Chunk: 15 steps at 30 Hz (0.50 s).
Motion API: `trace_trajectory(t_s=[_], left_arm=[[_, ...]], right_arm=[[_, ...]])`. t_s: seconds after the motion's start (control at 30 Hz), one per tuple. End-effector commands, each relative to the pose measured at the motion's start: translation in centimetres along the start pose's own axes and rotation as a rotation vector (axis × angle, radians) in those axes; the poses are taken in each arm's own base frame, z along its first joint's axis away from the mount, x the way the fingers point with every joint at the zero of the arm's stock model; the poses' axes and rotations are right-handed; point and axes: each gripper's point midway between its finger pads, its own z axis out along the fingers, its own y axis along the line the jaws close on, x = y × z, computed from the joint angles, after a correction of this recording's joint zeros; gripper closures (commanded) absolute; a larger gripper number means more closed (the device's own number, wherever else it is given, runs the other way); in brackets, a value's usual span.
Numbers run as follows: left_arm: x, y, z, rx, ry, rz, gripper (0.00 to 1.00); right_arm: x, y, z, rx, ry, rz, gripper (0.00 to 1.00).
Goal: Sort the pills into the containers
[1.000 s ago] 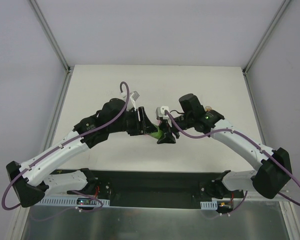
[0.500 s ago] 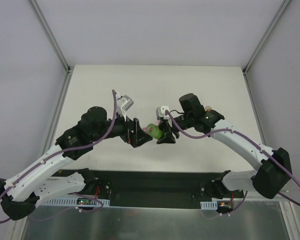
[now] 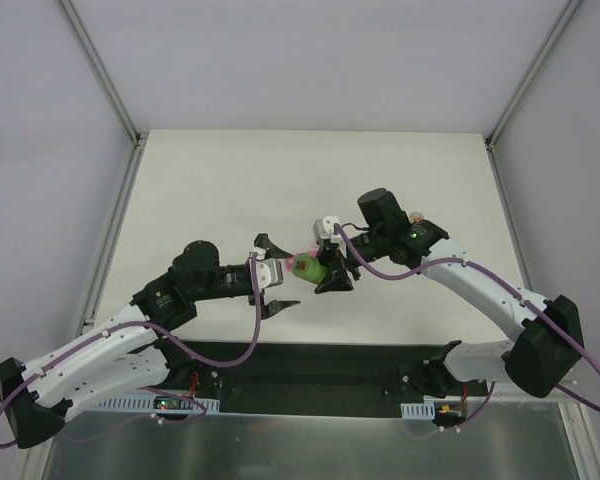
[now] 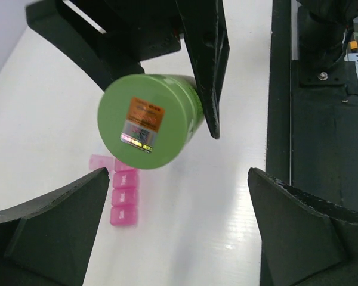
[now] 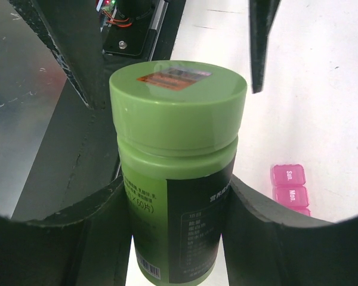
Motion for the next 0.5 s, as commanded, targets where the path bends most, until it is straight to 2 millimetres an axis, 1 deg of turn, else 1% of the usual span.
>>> trace_trajectory(t_s=[0.0, 0.1, 0.23, 0.27, 0.33, 0.37, 0.43, 0.47], left_arm=[[-5.1, 1.7, 0.3, -0.04, -0.153, 0.155, 0.01], [-5.8, 2.0, 0.3, -0.049, -0.166, 0.132, 0.01], [-6.9, 1.7, 0.4, -0.024, -0.18, 0.075, 0.03], [-7.6, 1.7, 0.3, -0.02, -0.191, 0.05, 0.03], [-7.0, 1.1, 0.7, 0.022, -0.154, 0.023, 0.04], [-7.2, 1.1, 0.7, 0.03, -0.147, 0.01, 0.06], [-6.5, 0.7, 1.2, 0.058, -0.11, -0.019, 0.07], [-6.8, 0.6, 1.2, 0.074, -0.112, -0.021, 0.09]], right_arm=[[-1.7, 1.0, -0.4, -0.046, -0.056, -0.068, 0.92], [-1.7, 1.1, -0.4, -0.051, -0.057, -0.069, 0.92], [-1.7, 1.1, -0.3, -0.054, -0.056, -0.073, 0.92], [-1.7, 1.1, -0.3, -0.054, -0.056, -0.072, 0.92], [-1.7, 1.2, -0.3, -0.057, -0.056, -0.069, 0.92], [-1.7, 1.3, -0.3, -0.057, -0.055, -0.07, 0.92], [-1.7, 1.3, -0.3, -0.057, -0.056, -0.071, 0.92], [-1.7, 1.2, -0.3, -0.056, -0.056, -0.071, 0.92]])
